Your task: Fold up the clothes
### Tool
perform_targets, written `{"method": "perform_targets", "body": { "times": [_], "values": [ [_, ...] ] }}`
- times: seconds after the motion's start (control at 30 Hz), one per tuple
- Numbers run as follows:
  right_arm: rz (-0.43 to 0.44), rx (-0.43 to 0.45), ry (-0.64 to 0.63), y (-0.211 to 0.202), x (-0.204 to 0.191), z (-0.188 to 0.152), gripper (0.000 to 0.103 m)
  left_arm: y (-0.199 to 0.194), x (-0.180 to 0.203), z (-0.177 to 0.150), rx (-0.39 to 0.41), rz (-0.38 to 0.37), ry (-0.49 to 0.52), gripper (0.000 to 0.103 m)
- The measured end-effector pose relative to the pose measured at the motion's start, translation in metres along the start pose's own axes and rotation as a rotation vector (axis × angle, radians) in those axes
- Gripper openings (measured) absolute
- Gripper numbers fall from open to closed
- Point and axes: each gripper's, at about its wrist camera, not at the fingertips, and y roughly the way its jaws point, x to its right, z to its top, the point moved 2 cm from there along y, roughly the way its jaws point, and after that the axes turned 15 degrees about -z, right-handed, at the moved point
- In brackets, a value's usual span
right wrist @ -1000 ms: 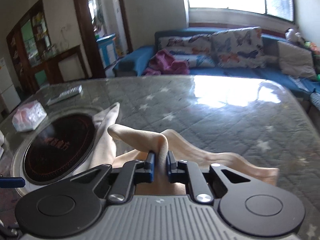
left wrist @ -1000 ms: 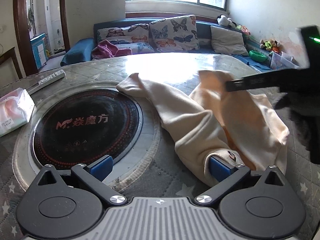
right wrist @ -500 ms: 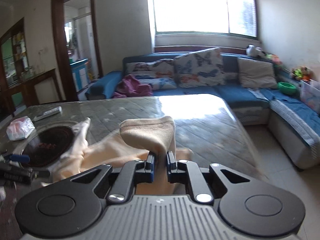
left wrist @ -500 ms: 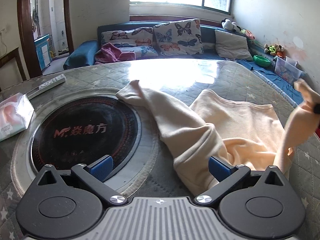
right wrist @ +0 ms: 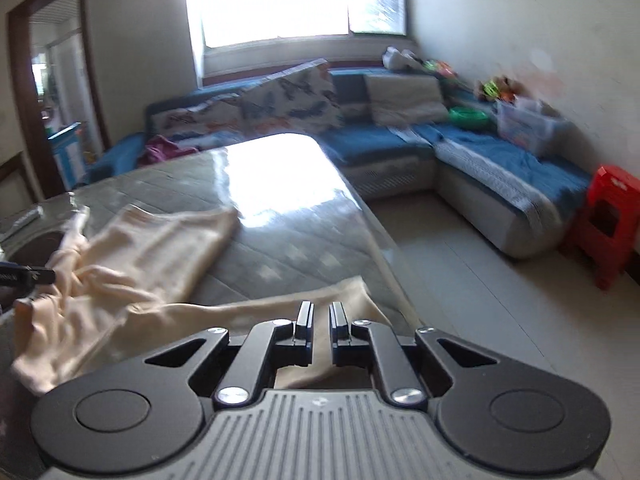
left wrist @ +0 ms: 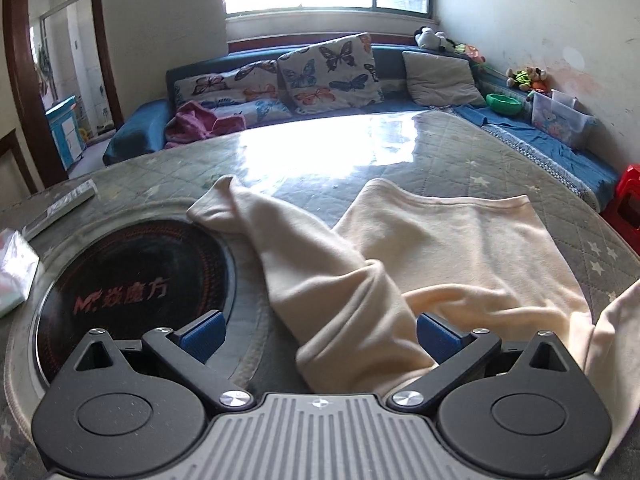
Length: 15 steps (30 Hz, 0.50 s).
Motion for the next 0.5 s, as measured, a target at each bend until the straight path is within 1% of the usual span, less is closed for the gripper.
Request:
{"method": "perform_targets", "body": {
  "times": [0.1, 0.17, 0.2, 0.23, 0.33, 0.37, 0.4, 0.5],
  "values": [
    [-0.001, -0.005, 0.013, -0.001, 0.007, -0.006, 0.012, 0.003, 0.005, 0.002, 0.008, 0.008, 0.032, 0.103],
    [0.003, -0.011, 0.025, 0.003, 0.005, -0.004, 0.027, 0.005, 0.008, 0.003, 0.013, 0.014, 0.053, 0.103],
    [0.003, -0.014, 0.026, 0.006, 0.005, -0.004, 0.030, 0.006, 0.010, 0.004, 0.015, 0.017, 0.063, 0.102],
    [-0.006, -0.016, 0.015, 0.010, 0.002, -0.003, 0.040, 0.007, 0.009, 0.004, 0.015, 0.021, 0.063, 0.102],
    [-0.042, -0.026, -0.034, 0.030, -0.011, -0.001, 0.043, 0.010, 0.004, 0.007, 0.017, 0.026, 0.055, 0.102],
    [-0.049, -0.031, -0.042, 0.035, -0.013, -0.001, 0.048, 0.010, 0.003, 0.007, 0.016, 0.027, 0.052, 0.102],
    [-0.054, -0.036, -0.044, 0.039, -0.013, -0.001, 0.049, 0.011, 0.002, 0.006, 0.015, 0.027, 0.049, 0.101],
    [-0.073, -0.051, -0.055, 0.054, -0.014, -0.002, 0.050, 0.013, -0.001, 0.004, 0.011, 0.029, 0.046, 0.098]
  ]
}}
